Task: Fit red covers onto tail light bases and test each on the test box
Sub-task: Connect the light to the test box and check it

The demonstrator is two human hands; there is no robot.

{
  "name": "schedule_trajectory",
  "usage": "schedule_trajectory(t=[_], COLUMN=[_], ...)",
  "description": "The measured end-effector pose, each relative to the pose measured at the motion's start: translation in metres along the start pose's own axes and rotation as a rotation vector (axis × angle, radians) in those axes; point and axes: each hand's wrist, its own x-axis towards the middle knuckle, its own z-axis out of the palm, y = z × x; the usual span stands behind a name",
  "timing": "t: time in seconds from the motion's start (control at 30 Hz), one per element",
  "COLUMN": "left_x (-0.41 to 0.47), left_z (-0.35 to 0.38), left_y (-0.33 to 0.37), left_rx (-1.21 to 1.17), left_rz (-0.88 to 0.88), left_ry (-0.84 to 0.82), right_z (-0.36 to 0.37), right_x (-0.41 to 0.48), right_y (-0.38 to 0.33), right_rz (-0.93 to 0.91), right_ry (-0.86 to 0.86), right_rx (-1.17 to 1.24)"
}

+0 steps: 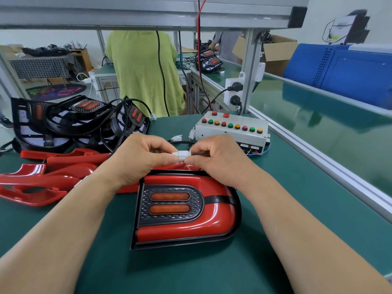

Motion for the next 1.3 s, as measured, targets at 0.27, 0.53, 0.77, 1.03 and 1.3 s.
schedule_trajectory(t=[0.27, 0.53, 0.77, 1.03, 1.3], left_x=[0.001, 0.001, 0.002, 0.002, 0.002], left_z=[-0.002, -0.003, 0.001, -0.016, -0.015], left_y=[-0.003, -0.001, 0.001, -0.010, -0.014], left_rx=[-0.012, -0.037, -0.067, -0.101, 0.137], left_rz=[0.003, 0.030, 0.014, 0.014, -0.026], left_ry=[0.021, 0.008, -0.010, 0.134, 0.011], right_z=[-0.004, -0.003, -0.008, -0.024, -0.009], right_x=[0.001, 0.007, 0.009, 0.006, 0.010], right_y=[-0.002, 0.007, 0.011, 0.033, 0.047], right_rz=[0.125, 0.250, 0.220, 0.266, 0.272], right_ry=[-0.122, -0.272, -0.261, -0.180, -0.235], right_rx=[0.131, 0.336, 0.419, 0.338, -0.264])
